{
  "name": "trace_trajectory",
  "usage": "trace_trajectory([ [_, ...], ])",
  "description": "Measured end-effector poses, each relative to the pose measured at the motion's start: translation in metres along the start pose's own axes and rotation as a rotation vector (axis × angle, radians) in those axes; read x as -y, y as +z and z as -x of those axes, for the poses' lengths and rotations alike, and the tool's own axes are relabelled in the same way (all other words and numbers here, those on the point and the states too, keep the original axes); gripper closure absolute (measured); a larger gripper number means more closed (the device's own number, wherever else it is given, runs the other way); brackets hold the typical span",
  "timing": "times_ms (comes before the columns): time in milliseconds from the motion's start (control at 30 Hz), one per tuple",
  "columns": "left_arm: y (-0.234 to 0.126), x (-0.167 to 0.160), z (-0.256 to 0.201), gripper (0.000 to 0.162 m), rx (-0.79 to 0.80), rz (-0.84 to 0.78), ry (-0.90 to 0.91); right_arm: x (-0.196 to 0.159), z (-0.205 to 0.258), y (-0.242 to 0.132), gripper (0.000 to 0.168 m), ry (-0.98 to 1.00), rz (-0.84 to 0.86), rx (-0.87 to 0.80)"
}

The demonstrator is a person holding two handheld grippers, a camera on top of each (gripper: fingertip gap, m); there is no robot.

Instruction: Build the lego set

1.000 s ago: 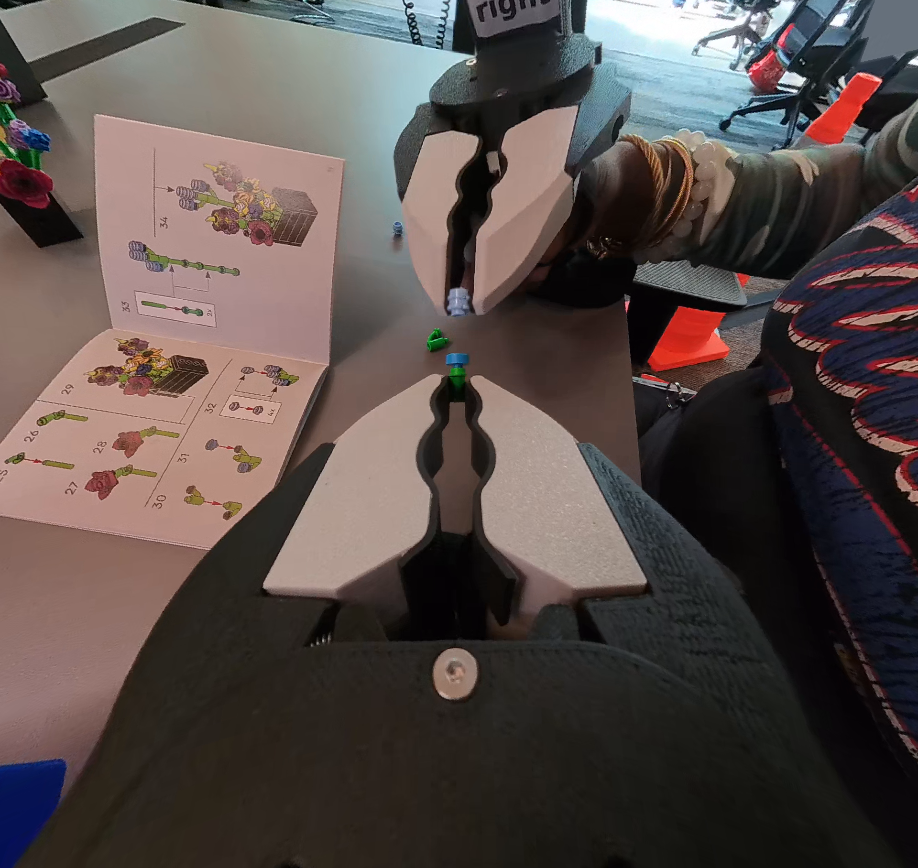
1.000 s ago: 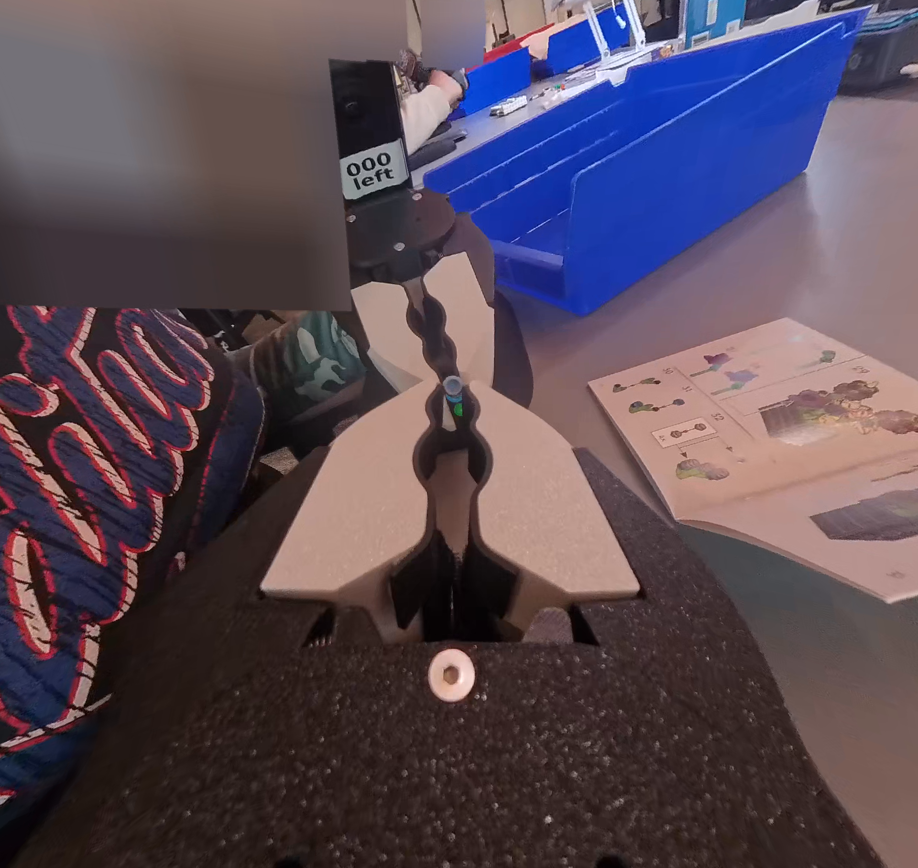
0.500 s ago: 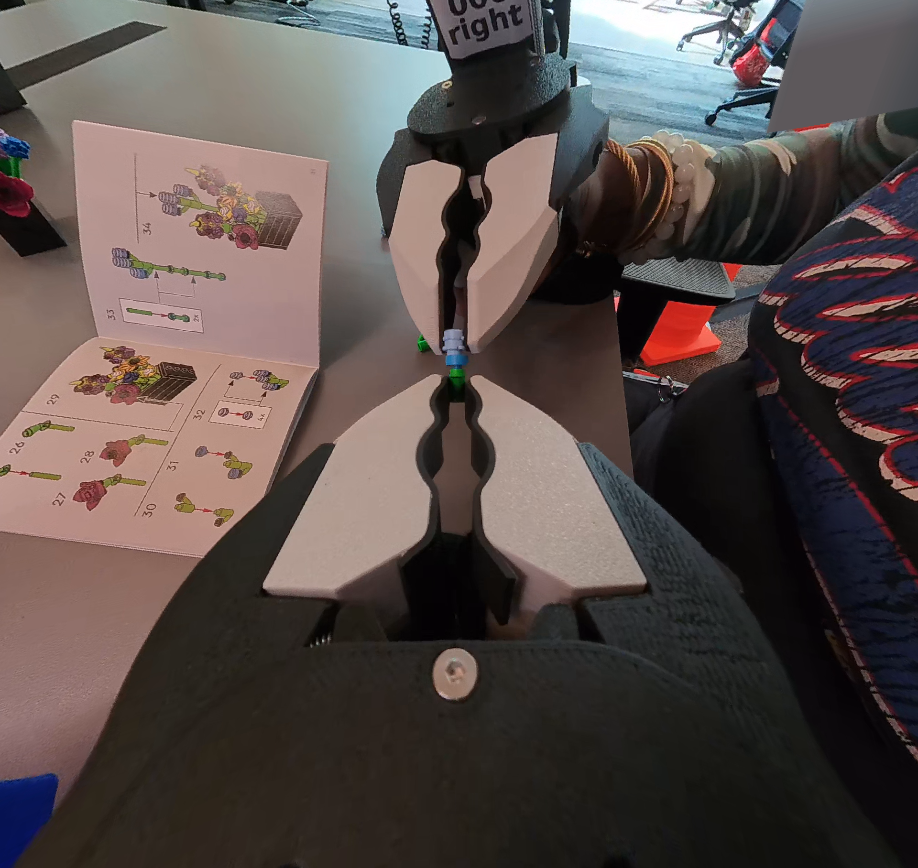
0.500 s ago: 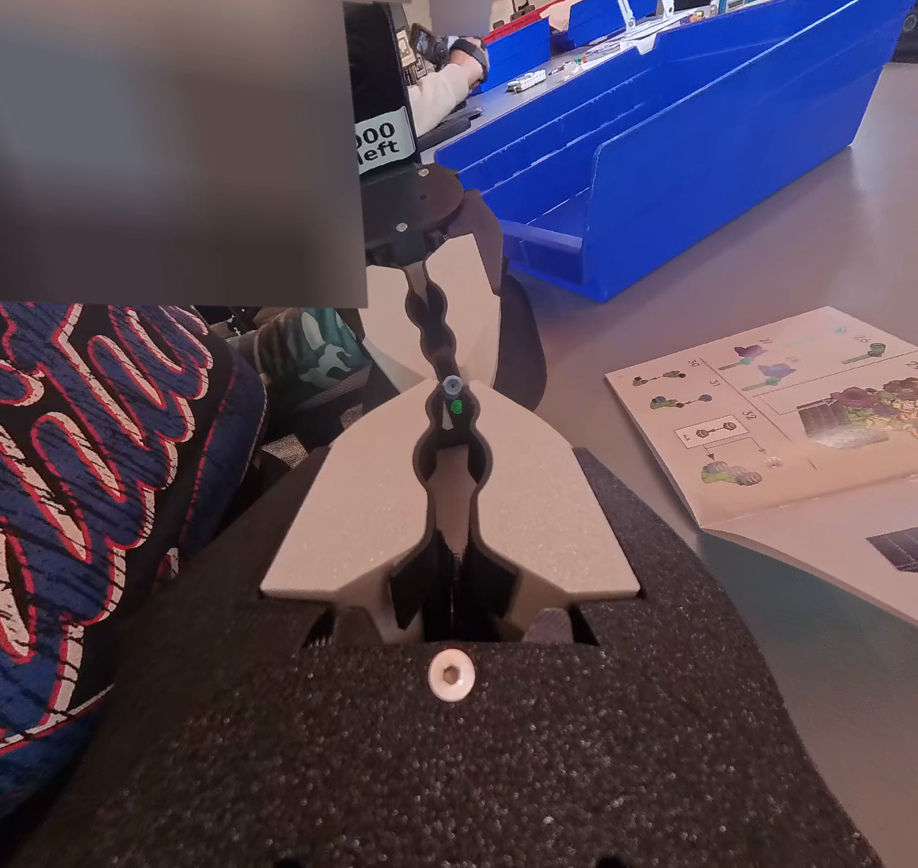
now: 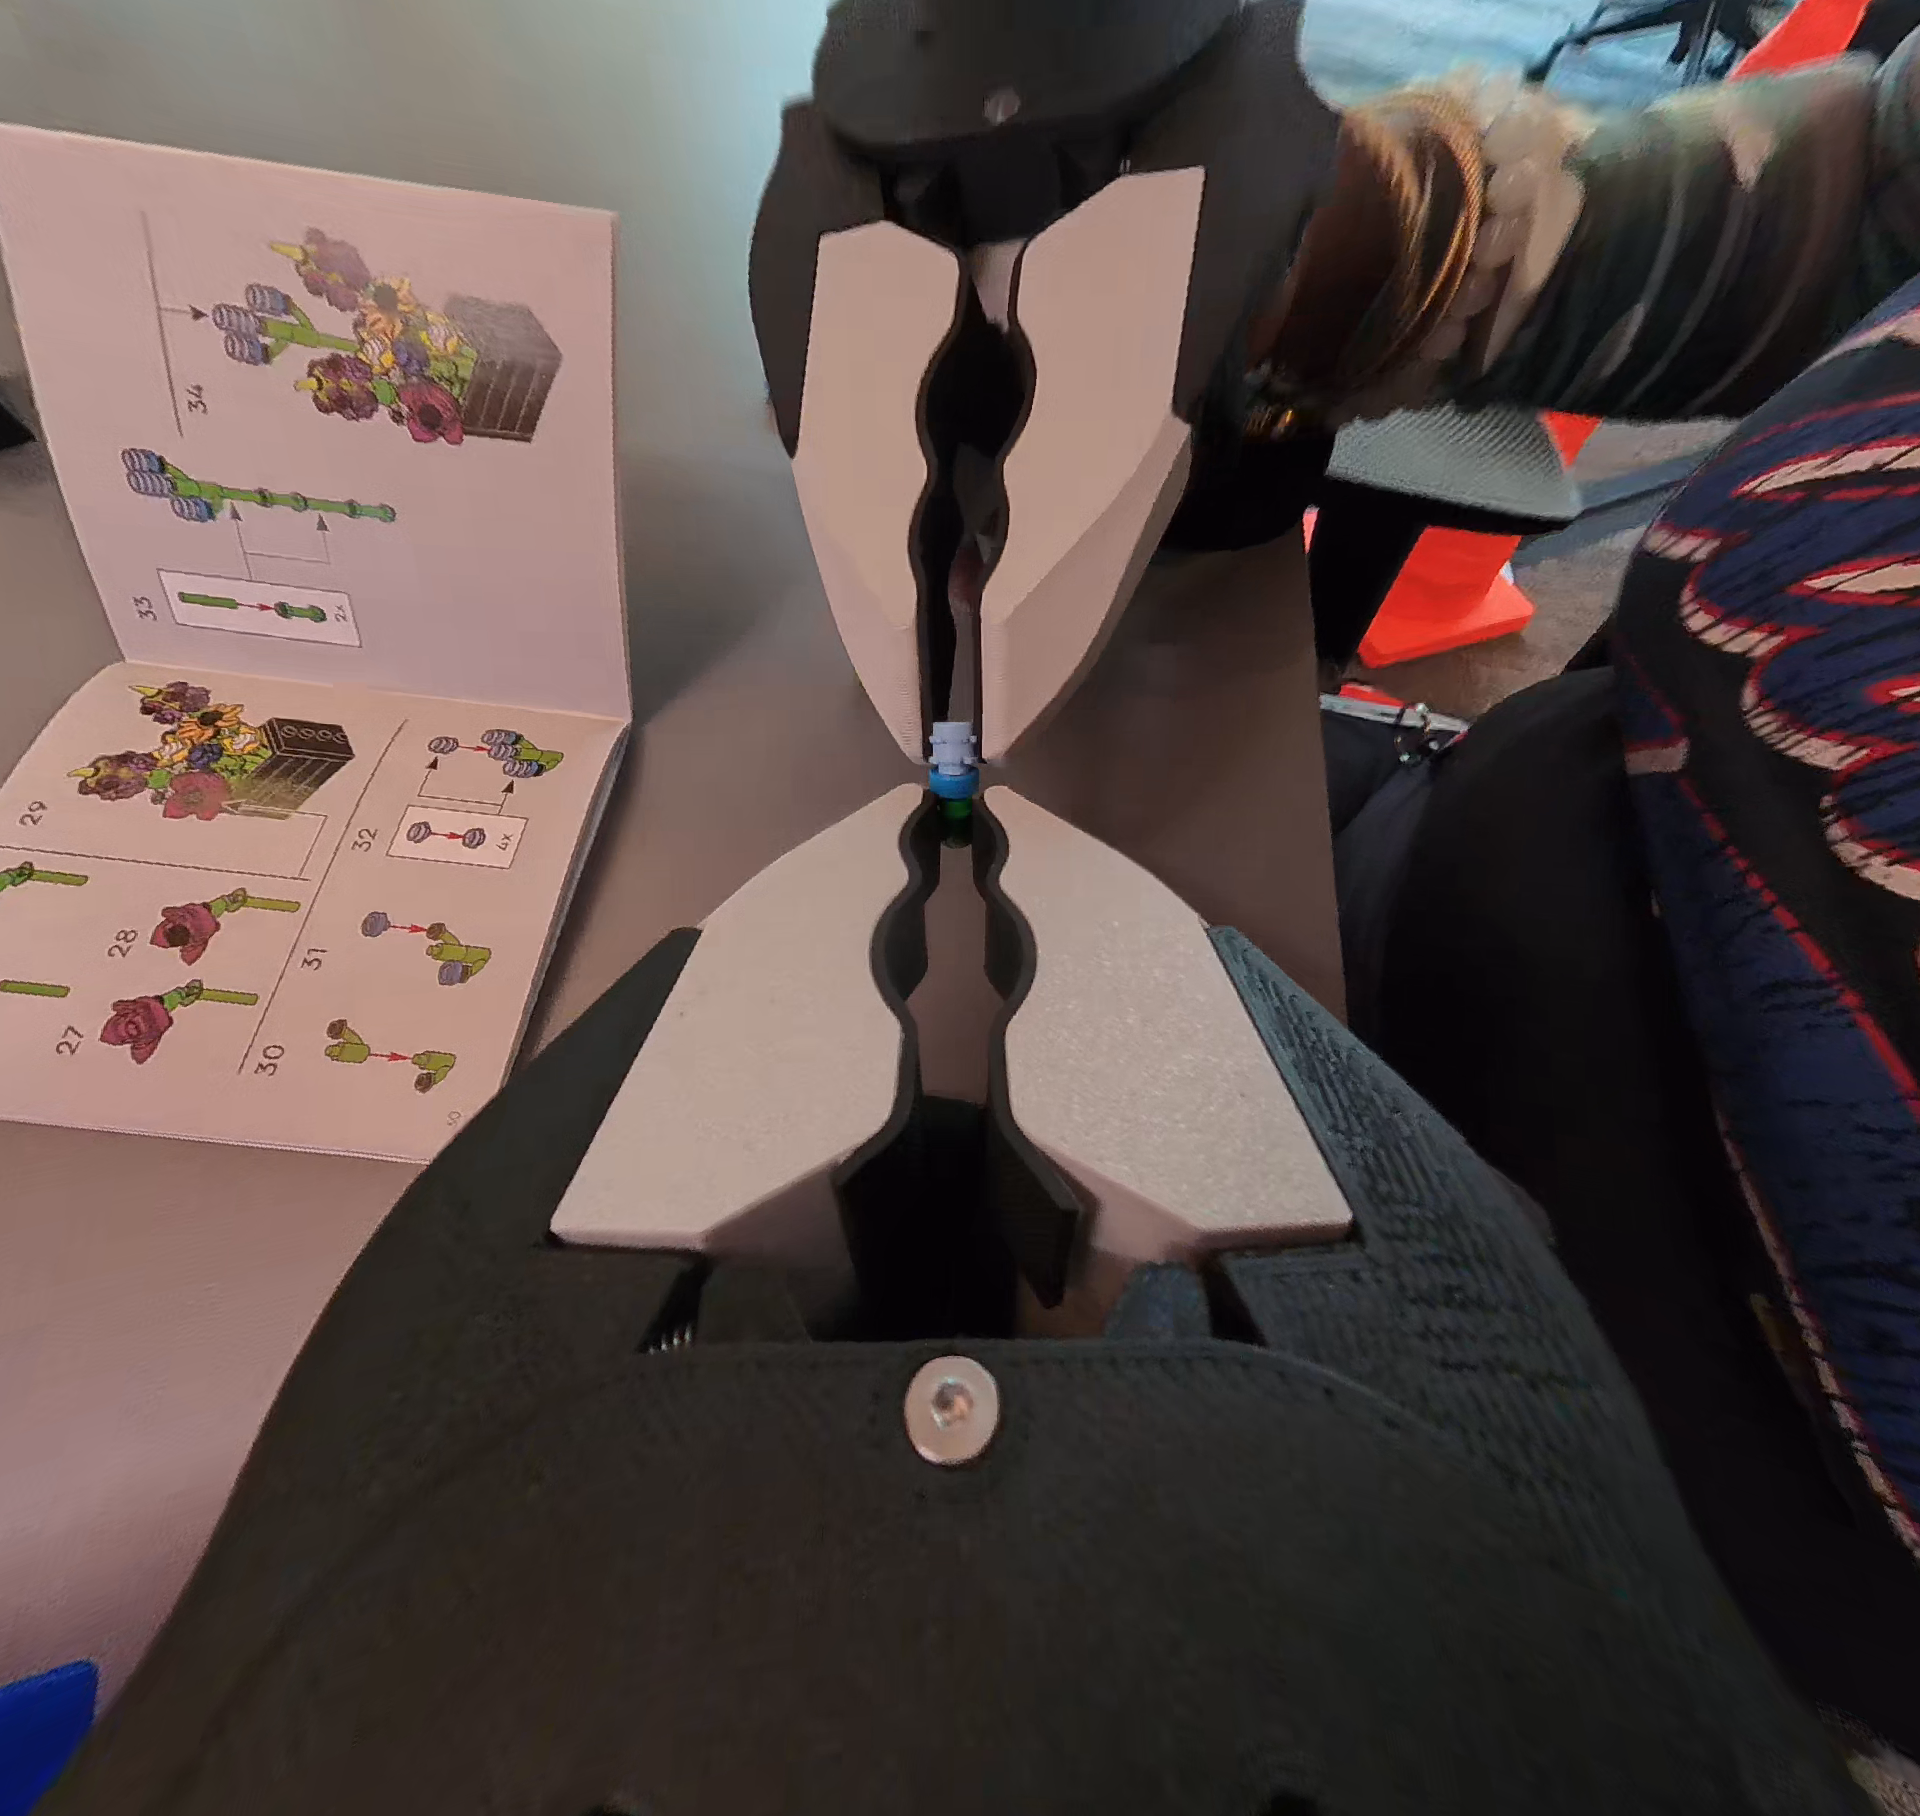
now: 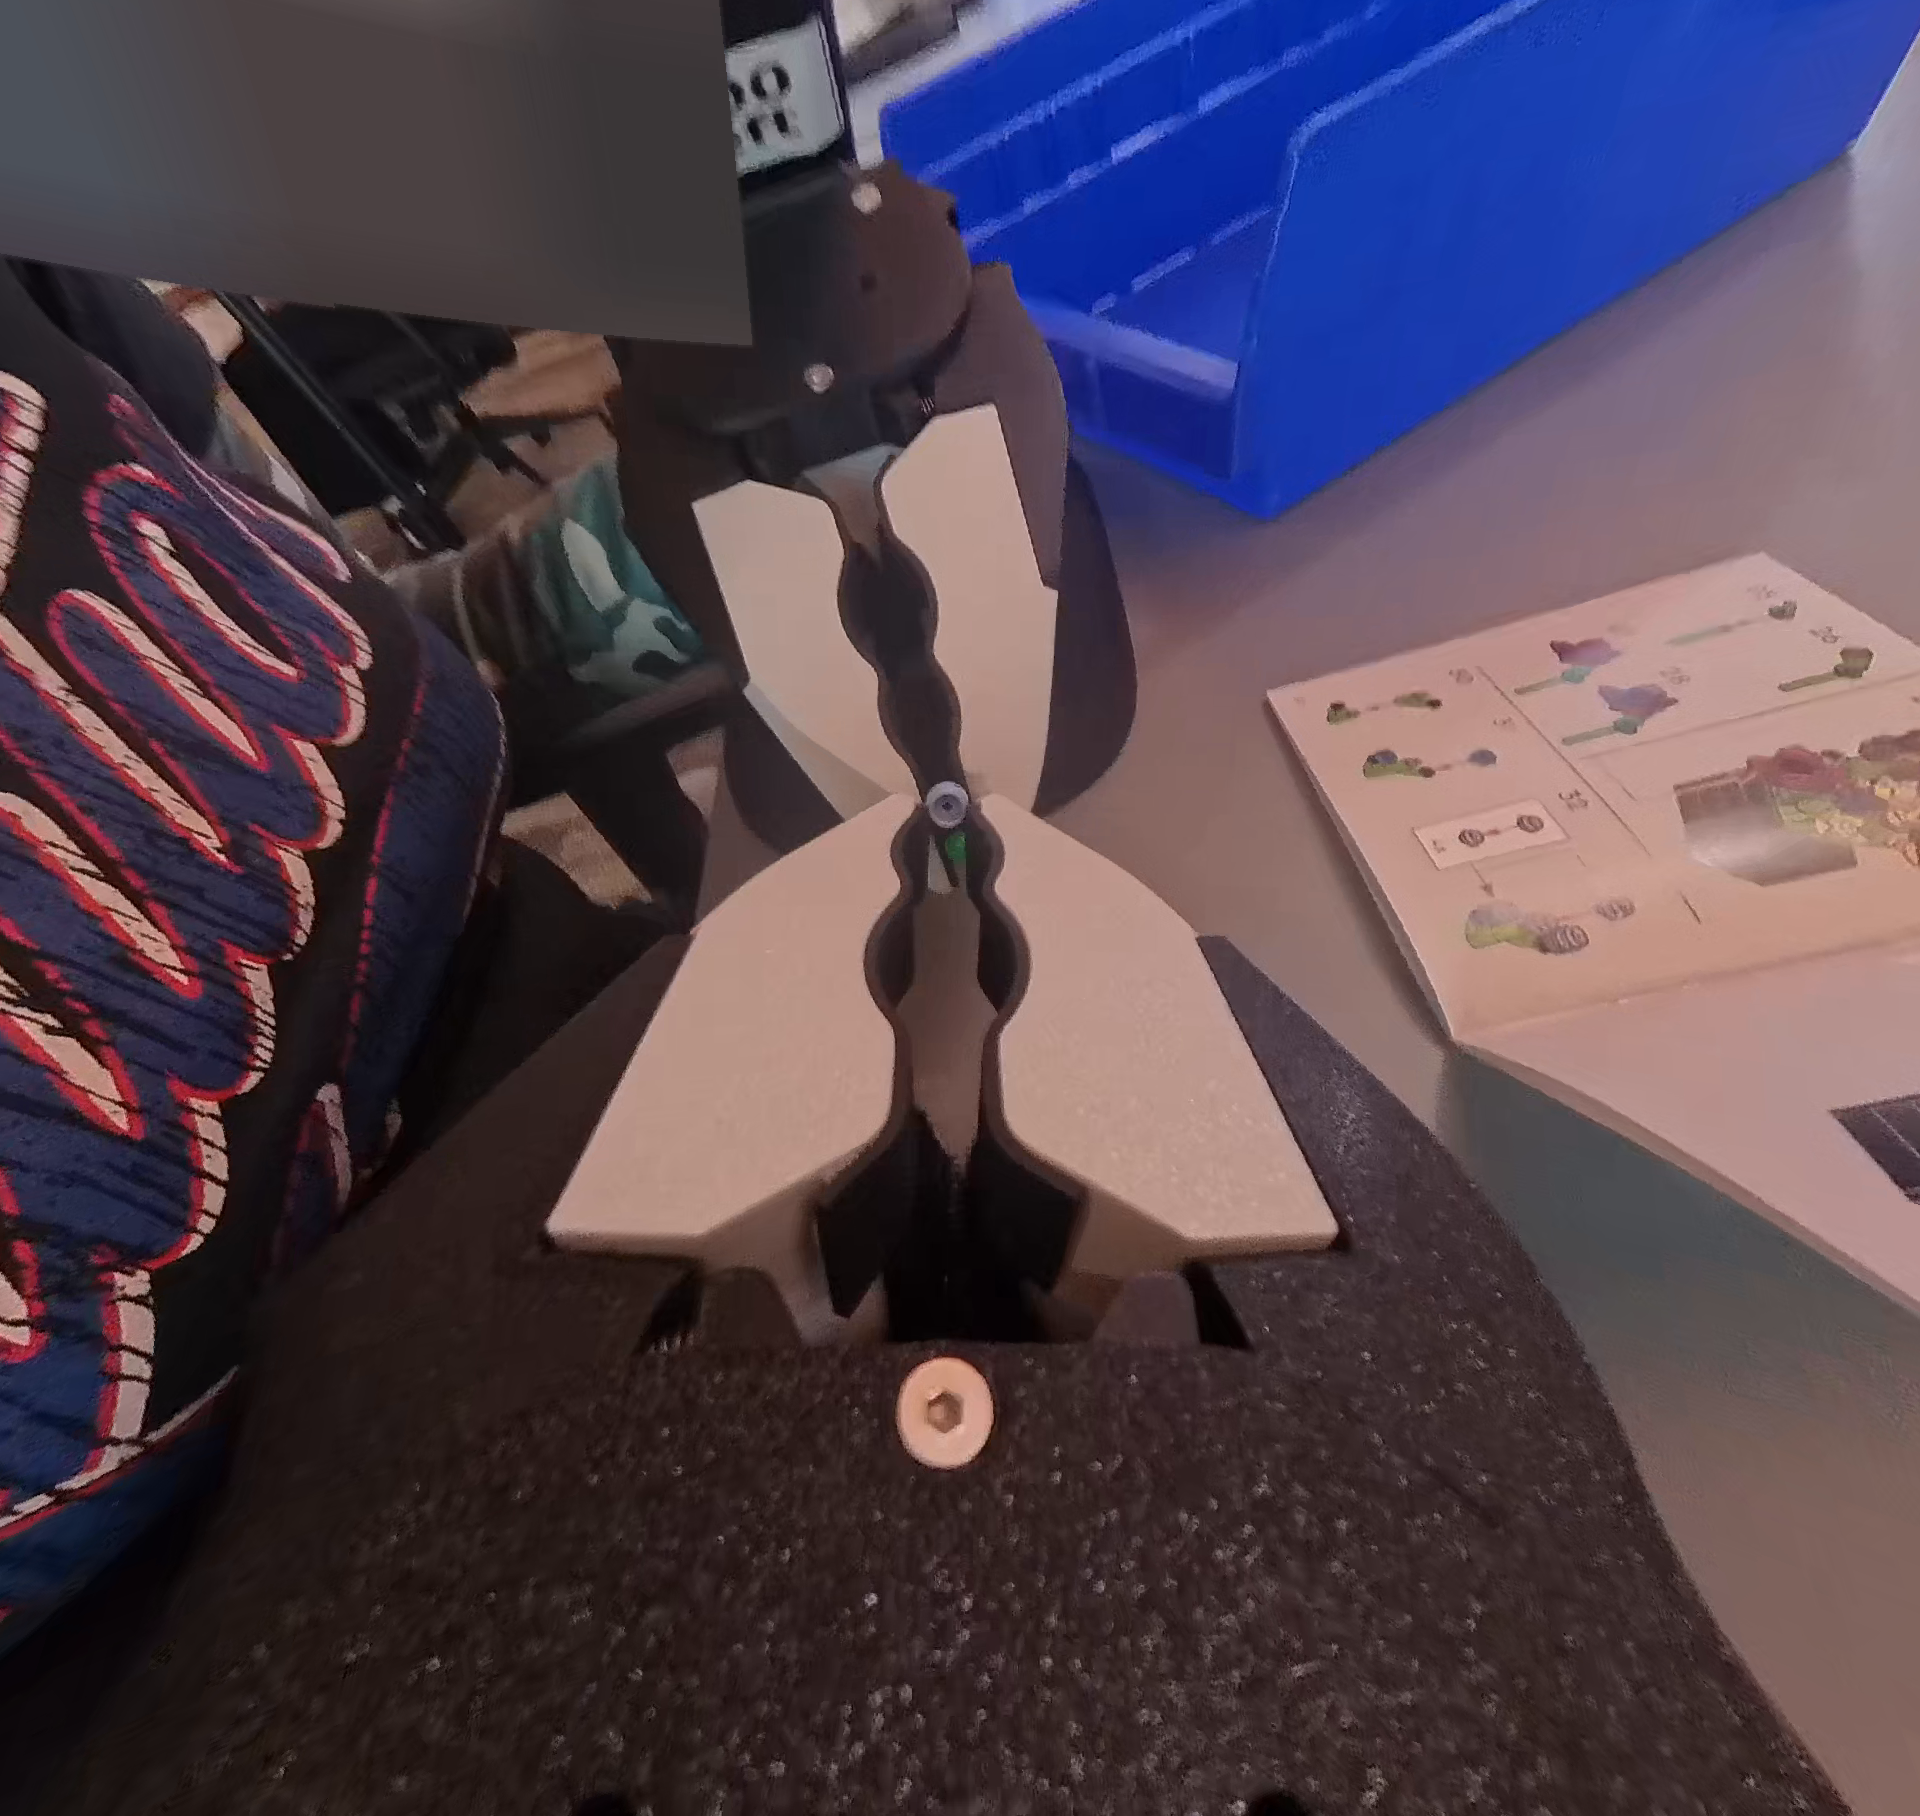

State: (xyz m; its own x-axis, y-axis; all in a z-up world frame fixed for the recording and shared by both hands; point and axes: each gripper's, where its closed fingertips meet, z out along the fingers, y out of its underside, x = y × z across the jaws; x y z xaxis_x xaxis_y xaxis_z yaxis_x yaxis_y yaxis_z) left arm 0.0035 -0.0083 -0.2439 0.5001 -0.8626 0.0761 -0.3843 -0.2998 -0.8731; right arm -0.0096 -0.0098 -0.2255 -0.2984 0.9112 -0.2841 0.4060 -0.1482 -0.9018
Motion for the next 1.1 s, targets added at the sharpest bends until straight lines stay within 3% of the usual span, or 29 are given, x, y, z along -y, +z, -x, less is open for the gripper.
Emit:
trace_trajectory([
  [233, 0.019, -0.031, -0.003, 0.156, 0.034, 0.274, 0.093, -0.037, -0.004, 0.002, 0.162, -0.015, 0.303, -0.047],
  [667, 0.020, -0.033, -0.004, 0.156, -0.081, 0.280, -0.063, -0.036, -0.006, 0.004, 0.162, 0.074, 0.277, -0.016],
  [1100, 0.012, -0.018, 0.002, 0.157, -0.098, 0.148, -0.161, -0.017, -0.009, 0.006, 0.162, 0.199, 0.103, -0.014],
])
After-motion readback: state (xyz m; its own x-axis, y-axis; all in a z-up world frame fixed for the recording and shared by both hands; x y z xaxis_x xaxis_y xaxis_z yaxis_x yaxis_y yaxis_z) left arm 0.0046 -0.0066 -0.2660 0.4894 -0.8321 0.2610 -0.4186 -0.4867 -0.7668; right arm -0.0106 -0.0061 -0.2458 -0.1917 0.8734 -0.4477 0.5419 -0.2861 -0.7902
